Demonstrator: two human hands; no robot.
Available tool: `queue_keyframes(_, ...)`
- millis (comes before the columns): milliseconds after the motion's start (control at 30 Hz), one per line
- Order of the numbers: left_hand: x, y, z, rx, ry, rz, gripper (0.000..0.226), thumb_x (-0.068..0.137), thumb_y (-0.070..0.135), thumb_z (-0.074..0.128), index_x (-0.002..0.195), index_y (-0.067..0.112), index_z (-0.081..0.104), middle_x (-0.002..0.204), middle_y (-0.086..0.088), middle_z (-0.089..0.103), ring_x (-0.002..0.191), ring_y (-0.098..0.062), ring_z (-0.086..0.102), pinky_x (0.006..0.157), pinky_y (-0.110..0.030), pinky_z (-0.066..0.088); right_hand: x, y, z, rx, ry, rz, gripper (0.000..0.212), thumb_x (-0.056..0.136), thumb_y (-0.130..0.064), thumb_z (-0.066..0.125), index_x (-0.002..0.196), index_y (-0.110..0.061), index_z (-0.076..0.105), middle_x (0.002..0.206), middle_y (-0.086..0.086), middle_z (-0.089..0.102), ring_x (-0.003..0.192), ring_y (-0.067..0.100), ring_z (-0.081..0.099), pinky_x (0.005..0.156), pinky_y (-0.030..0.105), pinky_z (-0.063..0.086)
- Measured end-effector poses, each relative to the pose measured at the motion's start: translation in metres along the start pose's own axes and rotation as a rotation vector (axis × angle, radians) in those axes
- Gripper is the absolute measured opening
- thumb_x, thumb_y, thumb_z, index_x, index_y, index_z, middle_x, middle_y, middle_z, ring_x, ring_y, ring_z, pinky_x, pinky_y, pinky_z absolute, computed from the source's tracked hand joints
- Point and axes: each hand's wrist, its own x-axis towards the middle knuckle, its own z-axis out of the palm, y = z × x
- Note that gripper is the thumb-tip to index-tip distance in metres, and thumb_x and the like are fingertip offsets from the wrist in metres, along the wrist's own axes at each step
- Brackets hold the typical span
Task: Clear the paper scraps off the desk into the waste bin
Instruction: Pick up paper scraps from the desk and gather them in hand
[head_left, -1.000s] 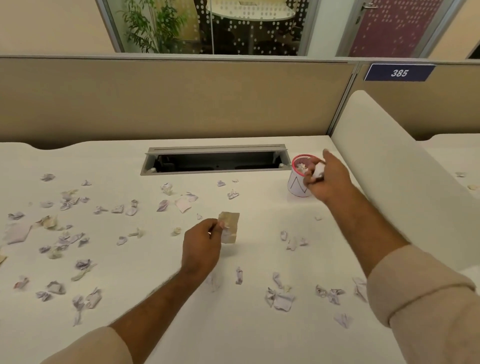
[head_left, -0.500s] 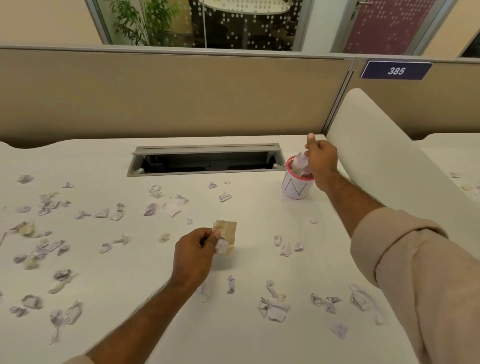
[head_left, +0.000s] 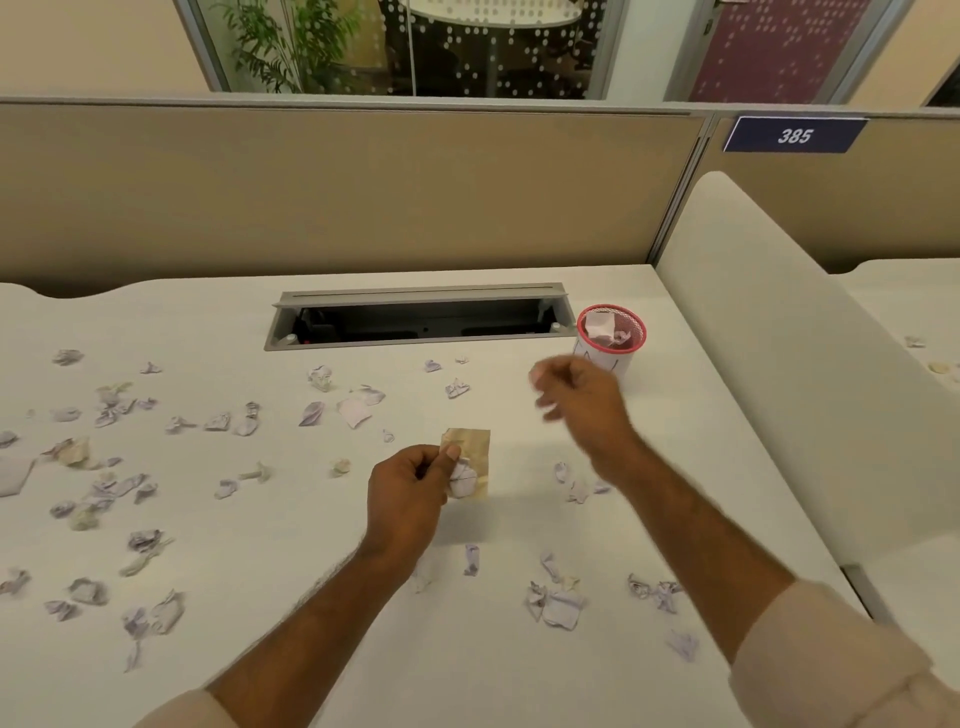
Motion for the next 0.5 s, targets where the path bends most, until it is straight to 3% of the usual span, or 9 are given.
queue_keyframes(100,-0.002,0.007,0.003,-0.079,0.007,-0.037,0.021,0.089,0.036,0.067,0.075,0.022,0.075,0.055,0.007,0.064,0.048,-0.001,0.050,0.049,-0.007,0.040,-0.041,0.018,0.021,0.075,-0.275,0.206,0.026,0.085,-0.014,0.069,0.109,-0.010,0.062,0.093,0.013,0.067,0.072,0.017,0.065,0.059,0.027,0.053)
queue_keyframes(167,-0.004,0.012,0.005,-0.110,0.015,-0.059,0.020,0.088,0.040,0.068,0.081,0.022,0.076,0.058,0.009,0.066,0.051,-0.002,0.052,0.052,-0.013,0.044,-0.059,0.024,0.031,0.093,-0.353,0.224,0.029,0.082,-0.014,0.072,0.109,-0.009,0.064,0.094,0.015,0.071,0.074,0.020,0.067,0.062,0.029,0.054)
queue_keyframes(267,-0.007,0.015,0.008,-0.121,0.010,-0.088,0.022,0.088,0.043,0.066,0.085,0.023,0.076,0.058,0.013,0.065,0.058,-0.007,0.053,0.059,-0.022,0.043,-0.072,0.026,0.038,0.087,-0.306,0.179,0.021,0.080,-0.013,0.073,0.101,-0.007,0.069,0.085,0.016,0.072,0.066,0.020,0.064,0.058,0.029,0.052)
queue_keyframes(400,-0.007,0.010,0.003,-0.133,-0.021,-0.099,0.030,0.092,0.052,0.057,0.085,0.028,0.074,0.073,0.008,0.071,0.063,-0.007,0.056,0.061,-0.022,0.046,-0.067,0.023,0.032,0.071,-0.205,0.175,0.017,0.079,-0.006,0.073,0.094,0.000,0.069,0.069,0.013,0.068,0.057,0.017,0.060,0.050,0.027,0.048)
queue_keyframes(500,0.000,-0.009,-0.013,0.148,0.044,0.040,0.030,0.094,0.053,0.050,0.084,0.031,0.069,0.083,0.011,0.069,0.079,-0.006,0.062,0.070,-0.024,0.048,-0.052,0.018,0.019,0.075,-0.094,0.176,0.016,0.078,-0.001,0.072,0.092,0.005,0.067,0.065,0.010,0.065,0.052,0.017,0.057,0.045,0.024,0.044)
